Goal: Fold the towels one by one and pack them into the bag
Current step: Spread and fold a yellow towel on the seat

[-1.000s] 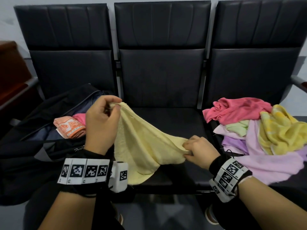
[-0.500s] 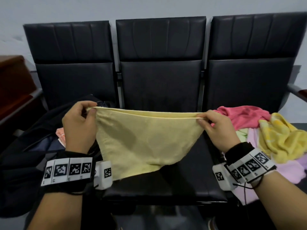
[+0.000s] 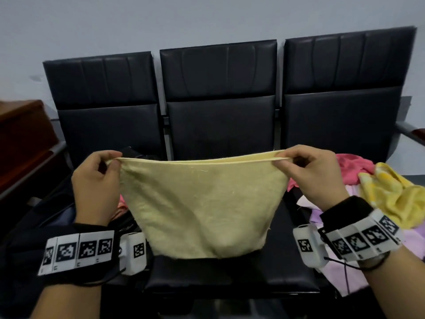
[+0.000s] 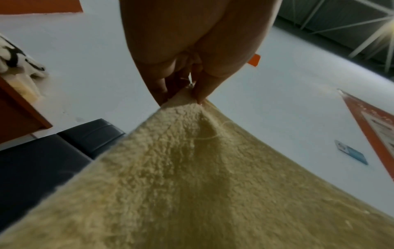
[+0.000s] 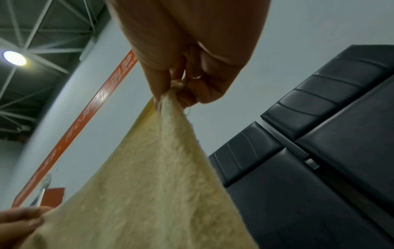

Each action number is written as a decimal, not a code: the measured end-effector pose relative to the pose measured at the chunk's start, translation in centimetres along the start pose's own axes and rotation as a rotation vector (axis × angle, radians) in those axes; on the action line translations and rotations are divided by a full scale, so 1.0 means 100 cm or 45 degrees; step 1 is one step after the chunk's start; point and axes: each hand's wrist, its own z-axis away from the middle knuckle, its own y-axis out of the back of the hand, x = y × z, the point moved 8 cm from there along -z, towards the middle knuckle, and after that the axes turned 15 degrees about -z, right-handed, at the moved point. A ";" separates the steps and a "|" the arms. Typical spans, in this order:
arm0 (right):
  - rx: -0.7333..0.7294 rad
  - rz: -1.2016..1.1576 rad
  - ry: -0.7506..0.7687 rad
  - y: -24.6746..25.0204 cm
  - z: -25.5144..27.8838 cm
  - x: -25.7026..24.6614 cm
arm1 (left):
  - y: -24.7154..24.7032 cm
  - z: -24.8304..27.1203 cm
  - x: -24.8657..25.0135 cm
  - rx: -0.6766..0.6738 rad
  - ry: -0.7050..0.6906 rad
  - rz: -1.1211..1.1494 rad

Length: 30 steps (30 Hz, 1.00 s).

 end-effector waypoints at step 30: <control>0.224 -0.393 -0.094 0.014 -0.025 0.045 | -0.047 -0.021 0.009 -0.068 -0.153 0.247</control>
